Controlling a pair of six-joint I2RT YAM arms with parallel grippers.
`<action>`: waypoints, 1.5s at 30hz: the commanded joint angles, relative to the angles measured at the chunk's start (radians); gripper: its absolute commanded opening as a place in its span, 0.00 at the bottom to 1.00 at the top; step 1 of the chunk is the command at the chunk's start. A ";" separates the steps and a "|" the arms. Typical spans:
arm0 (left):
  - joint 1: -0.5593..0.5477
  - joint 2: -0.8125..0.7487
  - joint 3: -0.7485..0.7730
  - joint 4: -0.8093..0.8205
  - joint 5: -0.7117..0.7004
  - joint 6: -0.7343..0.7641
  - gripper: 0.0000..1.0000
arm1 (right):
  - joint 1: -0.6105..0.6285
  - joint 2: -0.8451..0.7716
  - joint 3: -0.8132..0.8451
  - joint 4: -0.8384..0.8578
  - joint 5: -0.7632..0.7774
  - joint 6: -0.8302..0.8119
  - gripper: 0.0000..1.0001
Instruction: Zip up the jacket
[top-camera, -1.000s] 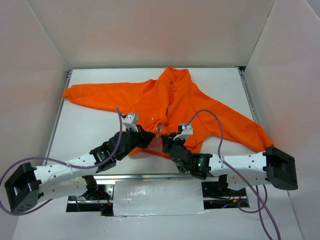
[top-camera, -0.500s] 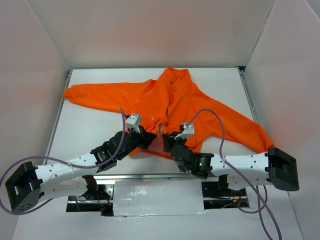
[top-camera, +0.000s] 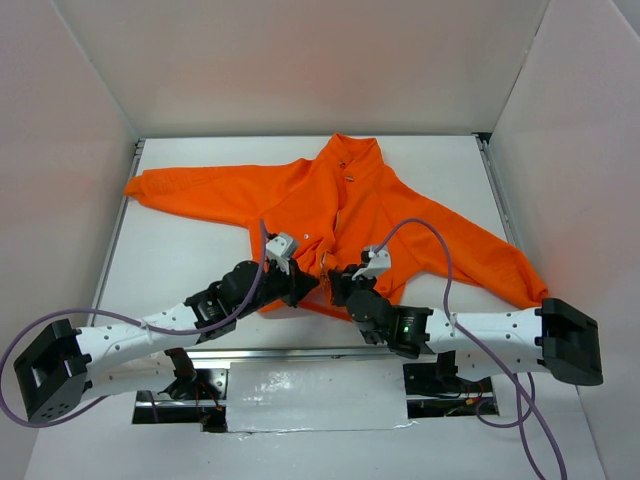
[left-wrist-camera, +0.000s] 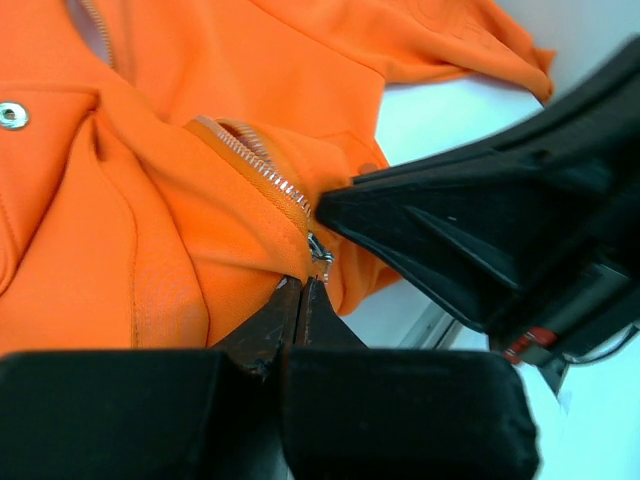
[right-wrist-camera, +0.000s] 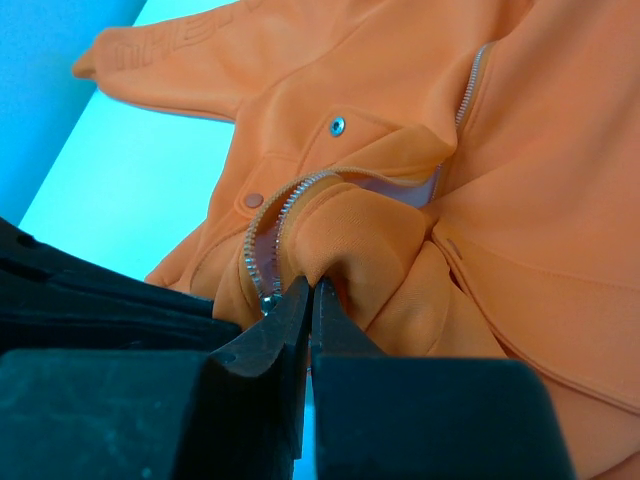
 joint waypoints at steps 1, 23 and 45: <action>-0.011 -0.007 0.006 0.058 0.159 0.048 0.00 | -0.013 -0.003 0.008 0.063 -0.003 0.014 0.00; -0.012 0.085 -0.119 0.233 0.079 -0.087 0.00 | -0.018 0.019 -0.075 0.038 -0.200 0.149 0.15; -0.004 0.075 -0.090 0.202 0.111 -0.171 0.00 | -0.016 -0.201 -0.167 -0.028 -0.443 0.173 0.93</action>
